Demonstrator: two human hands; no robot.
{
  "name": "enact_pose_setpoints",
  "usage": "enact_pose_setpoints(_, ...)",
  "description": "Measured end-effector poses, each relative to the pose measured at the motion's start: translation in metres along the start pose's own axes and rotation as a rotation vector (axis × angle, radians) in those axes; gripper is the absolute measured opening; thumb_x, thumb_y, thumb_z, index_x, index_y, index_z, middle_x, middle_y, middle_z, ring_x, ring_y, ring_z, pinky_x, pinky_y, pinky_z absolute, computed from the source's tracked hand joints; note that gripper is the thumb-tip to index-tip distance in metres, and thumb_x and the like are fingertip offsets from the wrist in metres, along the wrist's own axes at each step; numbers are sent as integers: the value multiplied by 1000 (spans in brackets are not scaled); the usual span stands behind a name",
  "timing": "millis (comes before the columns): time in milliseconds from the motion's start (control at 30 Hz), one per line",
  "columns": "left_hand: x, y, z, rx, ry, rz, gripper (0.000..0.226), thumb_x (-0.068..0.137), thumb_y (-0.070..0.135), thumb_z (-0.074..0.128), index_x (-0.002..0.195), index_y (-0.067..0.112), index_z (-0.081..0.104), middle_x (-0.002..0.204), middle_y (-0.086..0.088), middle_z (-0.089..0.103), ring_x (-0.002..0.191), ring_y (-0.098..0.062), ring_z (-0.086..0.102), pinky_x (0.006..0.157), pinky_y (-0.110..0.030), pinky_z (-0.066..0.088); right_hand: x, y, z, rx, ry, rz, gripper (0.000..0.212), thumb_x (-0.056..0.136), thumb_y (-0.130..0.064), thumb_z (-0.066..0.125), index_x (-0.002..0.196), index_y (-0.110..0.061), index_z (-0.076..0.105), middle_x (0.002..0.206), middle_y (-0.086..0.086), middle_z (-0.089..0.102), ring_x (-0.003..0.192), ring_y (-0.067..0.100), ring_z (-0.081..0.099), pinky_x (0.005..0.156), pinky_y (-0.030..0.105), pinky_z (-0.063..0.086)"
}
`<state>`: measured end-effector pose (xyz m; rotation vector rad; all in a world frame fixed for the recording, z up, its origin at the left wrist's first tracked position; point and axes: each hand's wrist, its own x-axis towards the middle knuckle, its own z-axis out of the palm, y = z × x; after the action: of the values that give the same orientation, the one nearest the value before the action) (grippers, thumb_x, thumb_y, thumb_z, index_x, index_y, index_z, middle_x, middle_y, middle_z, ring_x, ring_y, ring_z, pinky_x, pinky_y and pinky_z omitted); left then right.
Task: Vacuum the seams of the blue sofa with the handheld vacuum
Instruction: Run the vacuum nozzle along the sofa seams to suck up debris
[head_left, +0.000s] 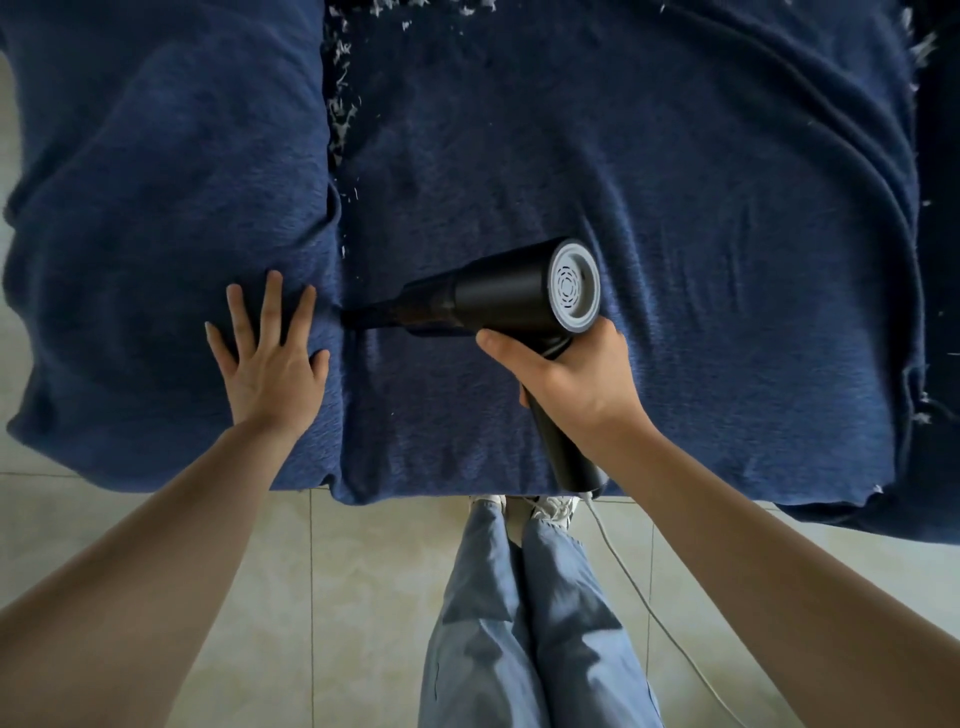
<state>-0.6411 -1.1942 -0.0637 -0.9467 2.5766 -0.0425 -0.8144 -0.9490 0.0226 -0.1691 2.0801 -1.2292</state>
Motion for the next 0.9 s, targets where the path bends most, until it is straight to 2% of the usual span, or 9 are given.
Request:
enact_pose_setpoints(200, 2, 6, -5, 46, 0, -4, 72, 92, 34, 57, 154, 25, 20, 162, -2, -2, 146, -39, -9, 116, -61, -1, 20, -8, 0, 15, 15, -21, 41, 80, -43, 84, 53, -30, 56, 46, -17, 59, 63, 10, 65, 70, 29, 54)
enact_pose_setpoints(333, 11, 16, -9, 170, -22, 162, 73, 85, 25, 64, 150, 18, 32, 162, -1, 10, 148, -35, -5, 115, -59, -3, 37, -16, 1, 41, 46, -20, 38, 80, -43, 83, 56, -28, 58, 48, -13, 60, 63, 12, 66, 70, 32, 57)
enact_pose_setpoints(500, 29, 27, -9, 337, -129, 233, 63, 98, 43, 31, 155, 22, 13, 163, 2, 3, 147, -23, -18, 108, -51, -25, 48, -23, 7, 81, 84, -25, 32, 78, -43, 84, 61, -32, 59, 52, -14, 62, 65, 13, 67, 69, 30, 57)
enact_pose_setpoints(600, 30, 28, -4, 373, -154, 234, 66, 98, 49, 21, 155, 24, -1, 163, 4, 3, 146, -23, -22, 105, -53, -28, 52, -25, 6, 95, 94, -11, 29, 78, -44, 83, 64, -32, 61, 52, -16, 62, 65, 10, 67, 68, 25, 54)
enact_pose_setpoints(700, 28, 29, 1, 394, -142, 232, 67, 97, 53, 18, 155, 25, 0, 161, 9, 15, 147, -26, -20, 107, -57, -25, 54, -27, 5, 117, 105, 16, 31, 80, -43, 82, 62, -28, 62, 51, -15, 63, 63, 8, 66, 67, 20, 51)
enact_pose_setpoints(900, 31, 32, 1, 395, -130, 239, 66, 96, 55, 21, 154, 28, 9, 157, 9, 29, 148, -28, -14, 108, -58, -24, 57, -33, -4, 172, 71, 47, 36, 81, -35, 84, 57, -20, 62, 52, 1, 64, 47, 15, 64, 57, 26, 51)
